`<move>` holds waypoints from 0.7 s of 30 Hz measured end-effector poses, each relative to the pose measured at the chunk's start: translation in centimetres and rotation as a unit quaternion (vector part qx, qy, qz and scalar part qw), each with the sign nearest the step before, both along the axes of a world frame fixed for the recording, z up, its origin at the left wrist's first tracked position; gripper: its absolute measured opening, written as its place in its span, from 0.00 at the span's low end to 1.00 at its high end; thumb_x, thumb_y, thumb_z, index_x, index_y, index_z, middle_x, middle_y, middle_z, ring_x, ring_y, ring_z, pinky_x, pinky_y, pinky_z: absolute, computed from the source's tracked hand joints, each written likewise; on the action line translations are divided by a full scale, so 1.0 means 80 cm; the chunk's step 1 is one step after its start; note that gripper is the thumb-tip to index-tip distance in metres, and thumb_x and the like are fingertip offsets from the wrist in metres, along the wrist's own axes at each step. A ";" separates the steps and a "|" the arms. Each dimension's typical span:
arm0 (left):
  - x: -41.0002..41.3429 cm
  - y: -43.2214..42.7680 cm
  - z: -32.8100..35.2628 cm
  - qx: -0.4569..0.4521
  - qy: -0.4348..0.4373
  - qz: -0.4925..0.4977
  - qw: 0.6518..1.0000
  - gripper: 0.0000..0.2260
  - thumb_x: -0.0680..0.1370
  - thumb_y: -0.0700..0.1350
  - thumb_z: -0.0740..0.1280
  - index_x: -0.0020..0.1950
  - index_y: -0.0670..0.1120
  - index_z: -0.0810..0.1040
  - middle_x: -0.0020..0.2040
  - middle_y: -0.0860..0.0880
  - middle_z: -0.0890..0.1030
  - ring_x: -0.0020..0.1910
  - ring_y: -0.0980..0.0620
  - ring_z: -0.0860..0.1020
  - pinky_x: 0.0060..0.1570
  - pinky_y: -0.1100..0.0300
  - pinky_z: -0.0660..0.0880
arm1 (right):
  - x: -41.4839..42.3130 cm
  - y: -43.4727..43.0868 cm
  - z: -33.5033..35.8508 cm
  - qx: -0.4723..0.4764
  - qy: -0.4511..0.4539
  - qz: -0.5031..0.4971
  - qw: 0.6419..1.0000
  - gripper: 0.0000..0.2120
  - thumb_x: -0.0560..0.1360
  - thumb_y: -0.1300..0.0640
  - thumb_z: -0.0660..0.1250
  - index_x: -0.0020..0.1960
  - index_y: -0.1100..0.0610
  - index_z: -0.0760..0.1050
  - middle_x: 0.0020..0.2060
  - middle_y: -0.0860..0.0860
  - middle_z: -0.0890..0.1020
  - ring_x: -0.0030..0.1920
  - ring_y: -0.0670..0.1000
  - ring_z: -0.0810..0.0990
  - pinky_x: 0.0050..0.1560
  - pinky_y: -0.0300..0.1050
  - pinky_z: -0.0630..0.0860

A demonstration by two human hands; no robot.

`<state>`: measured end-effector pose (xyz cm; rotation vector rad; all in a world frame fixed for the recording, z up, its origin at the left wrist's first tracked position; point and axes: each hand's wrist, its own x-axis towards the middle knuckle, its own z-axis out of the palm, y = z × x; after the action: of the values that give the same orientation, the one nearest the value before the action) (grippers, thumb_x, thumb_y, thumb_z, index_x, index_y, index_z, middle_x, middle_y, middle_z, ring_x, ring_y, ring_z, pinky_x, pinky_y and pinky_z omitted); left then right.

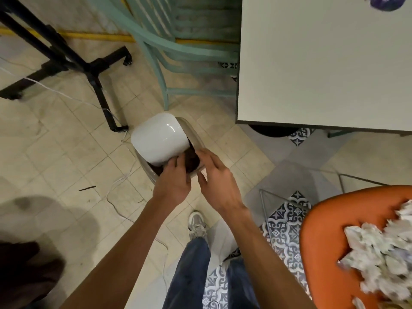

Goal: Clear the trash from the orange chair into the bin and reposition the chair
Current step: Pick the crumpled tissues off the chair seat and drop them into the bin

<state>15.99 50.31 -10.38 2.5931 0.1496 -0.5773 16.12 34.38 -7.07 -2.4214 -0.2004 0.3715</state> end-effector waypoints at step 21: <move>-0.095 -0.306 0.072 -0.004 -0.100 -0.192 0.976 0.12 0.81 0.42 0.68 0.64 0.49 0.79 0.55 0.45 0.84 0.52 0.42 0.82 0.42 0.50 0.80 | -0.205 -0.328 -0.011 -0.026 0.009 -0.315 0.949 0.17 0.81 0.56 0.70 0.70 0.51 0.75 0.68 0.50 0.79 0.63 0.57 0.80 0.60 0.53 0.80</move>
<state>8.40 25.86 -4.61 2.6671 -0.4287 -0.4385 -0.31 8.14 -7.91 -2.3747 0.5892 0.1034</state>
